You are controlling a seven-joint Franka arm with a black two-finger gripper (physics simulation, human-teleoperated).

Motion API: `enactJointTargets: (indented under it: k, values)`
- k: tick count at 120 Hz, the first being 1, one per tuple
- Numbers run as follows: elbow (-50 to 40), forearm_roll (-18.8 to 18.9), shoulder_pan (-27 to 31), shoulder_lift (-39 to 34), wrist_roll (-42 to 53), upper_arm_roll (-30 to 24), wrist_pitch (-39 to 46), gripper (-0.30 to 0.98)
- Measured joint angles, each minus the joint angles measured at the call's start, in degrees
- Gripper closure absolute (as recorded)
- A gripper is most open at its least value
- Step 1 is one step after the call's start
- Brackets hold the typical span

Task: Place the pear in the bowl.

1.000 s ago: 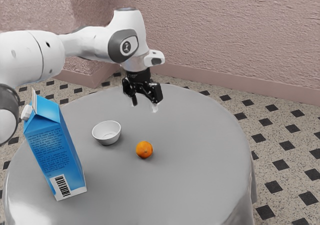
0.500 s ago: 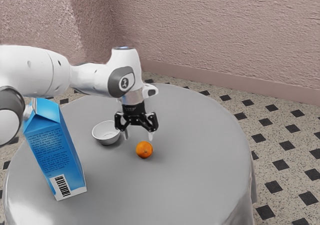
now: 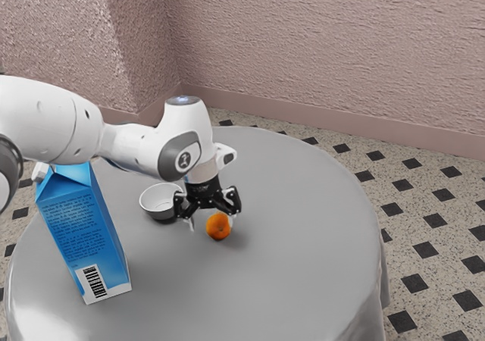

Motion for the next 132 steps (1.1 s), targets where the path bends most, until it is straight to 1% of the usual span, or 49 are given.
enactJointTargets:
  k: [6, 18, 40, 69, 112, 132]
  values:
    - [-0.48, 0.45, -0.16, -0.01, -0.77, -0.04, 1.48, 0.0]
    - [-2.87, -0.09, -0.76, -0.54, -2.17, -0.16, 3.98, 0.0]
    - [-4.24, -0.54, -1.46, -0.83, -4.31, -0.18, 6.23, 0.0]
    - [-2.33, -0.33, -1.42, 1.51, -6.2, -0.05, 7.21, 0.0]
    - [-2.11, -0.16, -1.29, 2.84, -7.67, 0.29, 6.8, 0.0]
    - [-0.22, -0.04, -1.23, 4.15, -7.78, 0.85, 6.69, 0.0]
